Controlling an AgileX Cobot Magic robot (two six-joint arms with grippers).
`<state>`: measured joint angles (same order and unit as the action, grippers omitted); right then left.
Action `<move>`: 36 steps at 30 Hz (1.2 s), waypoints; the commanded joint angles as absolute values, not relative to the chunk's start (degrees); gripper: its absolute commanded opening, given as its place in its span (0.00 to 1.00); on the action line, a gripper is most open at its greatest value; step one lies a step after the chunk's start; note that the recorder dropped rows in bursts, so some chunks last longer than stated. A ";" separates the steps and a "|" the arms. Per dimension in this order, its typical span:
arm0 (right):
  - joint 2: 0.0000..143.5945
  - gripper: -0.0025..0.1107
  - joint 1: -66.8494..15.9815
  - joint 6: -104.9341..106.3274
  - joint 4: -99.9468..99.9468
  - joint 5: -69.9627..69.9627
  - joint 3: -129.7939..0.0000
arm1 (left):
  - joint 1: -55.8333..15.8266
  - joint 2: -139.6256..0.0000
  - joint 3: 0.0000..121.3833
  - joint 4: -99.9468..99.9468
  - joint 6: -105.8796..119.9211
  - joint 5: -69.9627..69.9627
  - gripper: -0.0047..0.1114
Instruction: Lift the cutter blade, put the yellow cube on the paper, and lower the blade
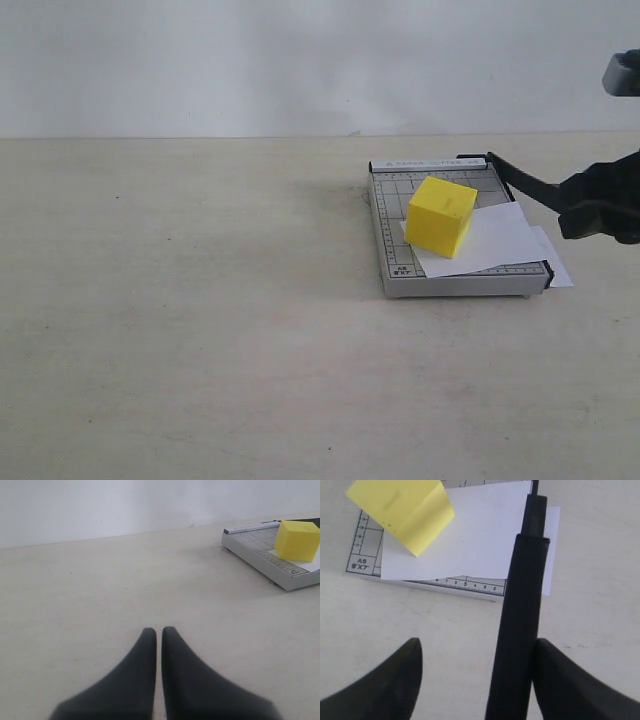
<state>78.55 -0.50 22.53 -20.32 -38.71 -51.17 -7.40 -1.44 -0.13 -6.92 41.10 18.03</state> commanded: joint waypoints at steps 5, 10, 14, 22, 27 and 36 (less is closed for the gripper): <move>70.02 0.57 -0.58 26.91 -21.10 -31.54 -51.37 | -7.30 -1.03 0.00 -6.63 40.43 17.34 0.08; 61.61 0.48 -0.58 27.10 -21.10 -28.66 -48.88 | -7.30 -1.03 0.00 -6.63 40.43 17.34 0.08; 54.35 0.31 -0.58 27.10 -21.10 -25.17 -43.85 | -7.30 -1.03 0.00 -6.63 40.43 17.34 0.08; 39.54 0.02 -0.58 27.10 -22.18 -20.02 -33.42 | -7.30 -1.03 0.00 -6.63 40.43 17.47 0.08; 34.12 0.02 -0.58 27.10 -24.02 -19.32 -28.98 | -7.30 -1.03 0.00 -6.63 40.43 17.47 0.08; 24.26 0.02 -0.58 27.61 -24.88 -19.48 -21.09 | -7.30 -1.03 0.00 -6.63 40.43 17.35 0.08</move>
<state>26.79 -0.59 26.98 -24.32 -20.22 -23.02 -7.40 -1.44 -0.13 -6.92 41.10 18.03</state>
